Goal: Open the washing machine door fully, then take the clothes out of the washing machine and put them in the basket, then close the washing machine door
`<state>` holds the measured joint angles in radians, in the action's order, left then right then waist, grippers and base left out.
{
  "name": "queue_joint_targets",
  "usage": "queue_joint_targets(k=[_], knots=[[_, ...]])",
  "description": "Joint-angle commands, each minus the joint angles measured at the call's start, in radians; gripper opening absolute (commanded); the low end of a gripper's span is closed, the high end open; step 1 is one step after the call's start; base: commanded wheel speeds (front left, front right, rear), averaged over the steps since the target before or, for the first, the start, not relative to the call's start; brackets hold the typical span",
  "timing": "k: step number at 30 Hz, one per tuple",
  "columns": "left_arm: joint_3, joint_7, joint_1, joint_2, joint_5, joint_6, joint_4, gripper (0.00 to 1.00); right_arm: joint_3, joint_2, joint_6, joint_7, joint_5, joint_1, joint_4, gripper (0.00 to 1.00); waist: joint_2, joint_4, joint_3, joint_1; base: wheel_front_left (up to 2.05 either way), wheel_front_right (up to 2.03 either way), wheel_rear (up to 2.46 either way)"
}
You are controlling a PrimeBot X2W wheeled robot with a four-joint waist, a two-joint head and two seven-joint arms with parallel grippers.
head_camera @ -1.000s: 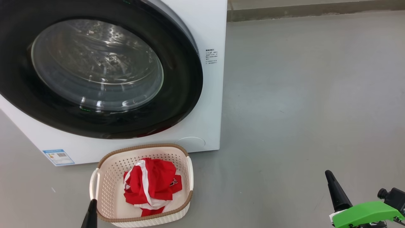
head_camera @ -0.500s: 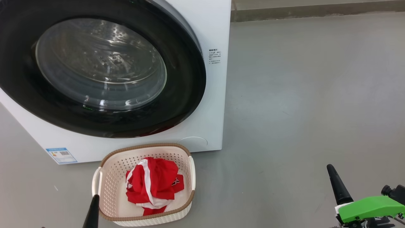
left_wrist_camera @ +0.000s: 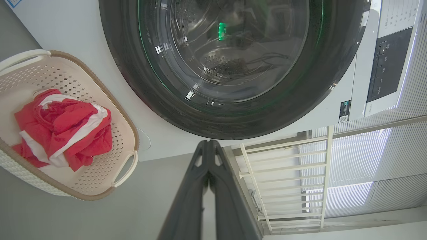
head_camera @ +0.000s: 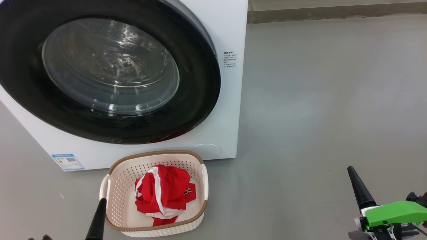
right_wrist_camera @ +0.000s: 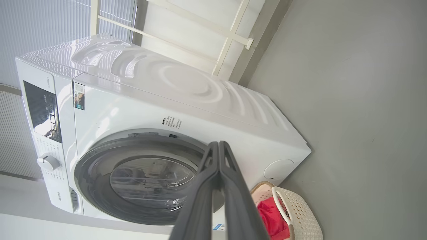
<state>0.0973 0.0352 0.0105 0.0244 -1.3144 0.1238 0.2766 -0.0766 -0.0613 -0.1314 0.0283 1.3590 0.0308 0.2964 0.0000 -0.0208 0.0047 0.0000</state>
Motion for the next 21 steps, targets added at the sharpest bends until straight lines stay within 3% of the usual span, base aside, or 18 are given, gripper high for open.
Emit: queue_joint_targets(k=[1, 21], knots=[[0.022, 0.009, 0.052, 0.022, -0.025, 0.006, -0.027, 0.0, 0.011, -0.01, 0.001, 0.006, 0.025, 0.048, -0.03, 0.0, 0.0, 0.001, 0.0, 0.0, 0.0, 0.0, 0.0], [0.018, 0.069, 0.092, 0.025, -0.259, 0.007, -0.031, 0.0, -0.023, 0.002, 0.001, 0.068, 0.226, 0.072, -0.049, 0.0, 0.0, 0.018, -0.001, 0.0, 0.0, 0.0, 0.0]])
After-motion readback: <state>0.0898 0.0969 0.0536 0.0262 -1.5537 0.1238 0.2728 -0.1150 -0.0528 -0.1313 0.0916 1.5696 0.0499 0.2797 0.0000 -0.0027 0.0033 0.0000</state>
